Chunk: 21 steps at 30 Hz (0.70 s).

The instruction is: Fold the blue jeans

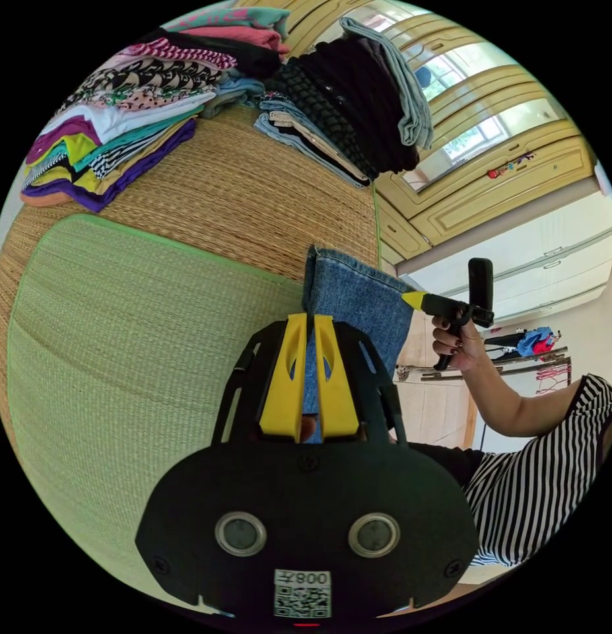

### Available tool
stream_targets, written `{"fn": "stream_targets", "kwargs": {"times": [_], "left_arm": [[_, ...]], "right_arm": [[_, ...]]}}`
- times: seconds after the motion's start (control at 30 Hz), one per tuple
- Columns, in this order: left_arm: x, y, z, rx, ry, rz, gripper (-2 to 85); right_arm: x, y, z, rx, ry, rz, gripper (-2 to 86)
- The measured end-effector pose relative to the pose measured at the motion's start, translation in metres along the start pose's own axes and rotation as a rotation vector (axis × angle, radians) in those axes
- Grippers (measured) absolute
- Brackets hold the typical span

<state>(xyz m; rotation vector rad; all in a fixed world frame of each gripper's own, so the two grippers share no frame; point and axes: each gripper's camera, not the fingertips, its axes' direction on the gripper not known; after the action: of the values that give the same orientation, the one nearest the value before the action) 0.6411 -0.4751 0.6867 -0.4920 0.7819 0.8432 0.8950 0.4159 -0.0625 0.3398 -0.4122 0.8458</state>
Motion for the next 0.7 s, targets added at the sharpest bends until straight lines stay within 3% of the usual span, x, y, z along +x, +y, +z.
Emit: {"fn": "stream_targets", "kwargs": {"times": [0.4, 0.7], "left_arm": [[0.007, 0.148, -0.124, 0.167, -0.019, 0.052, 1.1], [-0.020, 0.322, -0.197, 0.306, -0.012, -0.051, 0.5]], "right_arm": [[-0.175, 0.038, 0.037, -0.029, -0.132, -0.262, 2.6], [-0.328, 0.106, 0.142, -0.222, -0.208, -0.501, 2.8]]}}
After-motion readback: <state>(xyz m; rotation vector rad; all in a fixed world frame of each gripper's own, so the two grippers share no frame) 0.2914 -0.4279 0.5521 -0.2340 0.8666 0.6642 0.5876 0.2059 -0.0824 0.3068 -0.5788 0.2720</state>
